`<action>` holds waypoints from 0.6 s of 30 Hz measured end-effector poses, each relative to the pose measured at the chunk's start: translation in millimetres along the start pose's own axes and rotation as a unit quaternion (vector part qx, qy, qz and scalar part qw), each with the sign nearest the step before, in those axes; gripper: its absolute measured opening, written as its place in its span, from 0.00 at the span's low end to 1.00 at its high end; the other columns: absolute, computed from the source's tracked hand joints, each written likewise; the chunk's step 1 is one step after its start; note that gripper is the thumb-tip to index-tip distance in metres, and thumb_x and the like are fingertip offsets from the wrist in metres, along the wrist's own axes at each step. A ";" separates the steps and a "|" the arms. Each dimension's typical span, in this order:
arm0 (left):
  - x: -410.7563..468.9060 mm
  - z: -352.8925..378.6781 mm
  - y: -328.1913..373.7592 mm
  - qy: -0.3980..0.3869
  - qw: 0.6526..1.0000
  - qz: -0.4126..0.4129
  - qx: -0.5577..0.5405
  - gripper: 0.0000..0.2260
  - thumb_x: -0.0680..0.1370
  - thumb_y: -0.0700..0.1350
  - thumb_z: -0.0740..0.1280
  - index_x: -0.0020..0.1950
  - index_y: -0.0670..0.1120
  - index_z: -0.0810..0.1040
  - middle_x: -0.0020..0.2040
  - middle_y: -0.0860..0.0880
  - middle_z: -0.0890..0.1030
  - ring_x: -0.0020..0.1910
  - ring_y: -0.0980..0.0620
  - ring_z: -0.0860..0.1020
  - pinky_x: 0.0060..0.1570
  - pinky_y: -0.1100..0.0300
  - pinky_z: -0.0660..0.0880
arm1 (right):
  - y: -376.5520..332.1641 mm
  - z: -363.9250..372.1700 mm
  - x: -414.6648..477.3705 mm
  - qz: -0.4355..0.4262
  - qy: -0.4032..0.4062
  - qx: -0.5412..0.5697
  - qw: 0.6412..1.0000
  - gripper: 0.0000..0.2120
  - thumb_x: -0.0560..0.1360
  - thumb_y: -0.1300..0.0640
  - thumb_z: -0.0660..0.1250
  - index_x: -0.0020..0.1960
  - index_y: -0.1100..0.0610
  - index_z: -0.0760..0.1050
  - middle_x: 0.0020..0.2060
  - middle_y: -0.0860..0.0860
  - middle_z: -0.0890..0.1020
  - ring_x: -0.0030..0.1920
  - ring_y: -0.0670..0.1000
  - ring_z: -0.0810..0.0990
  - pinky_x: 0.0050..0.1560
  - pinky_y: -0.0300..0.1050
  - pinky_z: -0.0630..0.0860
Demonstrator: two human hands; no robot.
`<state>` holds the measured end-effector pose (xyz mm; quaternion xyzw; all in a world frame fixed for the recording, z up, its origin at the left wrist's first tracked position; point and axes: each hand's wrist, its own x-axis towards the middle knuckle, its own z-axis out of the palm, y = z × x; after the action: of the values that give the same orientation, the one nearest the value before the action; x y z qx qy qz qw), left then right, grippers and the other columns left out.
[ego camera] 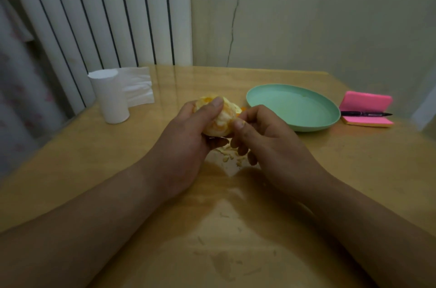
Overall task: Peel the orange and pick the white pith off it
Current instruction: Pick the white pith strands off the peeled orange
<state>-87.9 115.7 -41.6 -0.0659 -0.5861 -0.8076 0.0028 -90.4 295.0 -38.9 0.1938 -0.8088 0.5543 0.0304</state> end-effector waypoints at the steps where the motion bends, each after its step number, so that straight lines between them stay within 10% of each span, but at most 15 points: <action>1: 0.2 0.0 0.0 0.002 1.000 0.000 0.002 0.21 0.83 0.52 0.67 0.70 0.40 0.74 0.61 0.38 0.85 0.57 0.41 0.86 0.60 0.46 0.81 | -0.1 -0.6 0.1 0.000 0.001 -0.008 1.000 0.08 0.85 0.46 0.64 0.56 0.50 0.77 0.43 0.47 0.85 0.40 0.43 0.81 0.42 0.43 0.75; 14: 9.3 -10.5 -13.4 0.015 0.991 0.046 0.127 0.26 0.69 0.67 0.76 0.64 0.63 0.79 0.60 0.50 0.85 0.60 0.45 0.85 0.67 0.38 0.78 | -6.7 -1.5 -1.6 0.052 -0.061 -0.069 0.994 0.12 0.85 0.43 0.61 0.54 0.49 0.77 0.43 0.46 0.86 0.38 0.41 0.83 0.36 0.36 0.76; 18: 7.9 -8.1 -13.3 0.011 0.984 0.072 0.160 0.25 0.68 0.69 0.75 0.63 0.67 0.78 0.58 0.55 0.85 0.59 0.49 0.85 0.66 0.40 0.79 | -5.6 -3.5 -1.9 0.009 -0.044 -0.143 0.989 0.10 0.85 0.41 0.62 0.53 0.46 0.76 0.43 0.45 0.84 0.43 0.45 0.83 0.45 0.53 0.82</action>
<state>-97.7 112.8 -55.8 -0.0975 -0.7013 -0.7019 0.0781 -87.2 297.0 -33.0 0.2038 -0.8823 0.4239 0.0172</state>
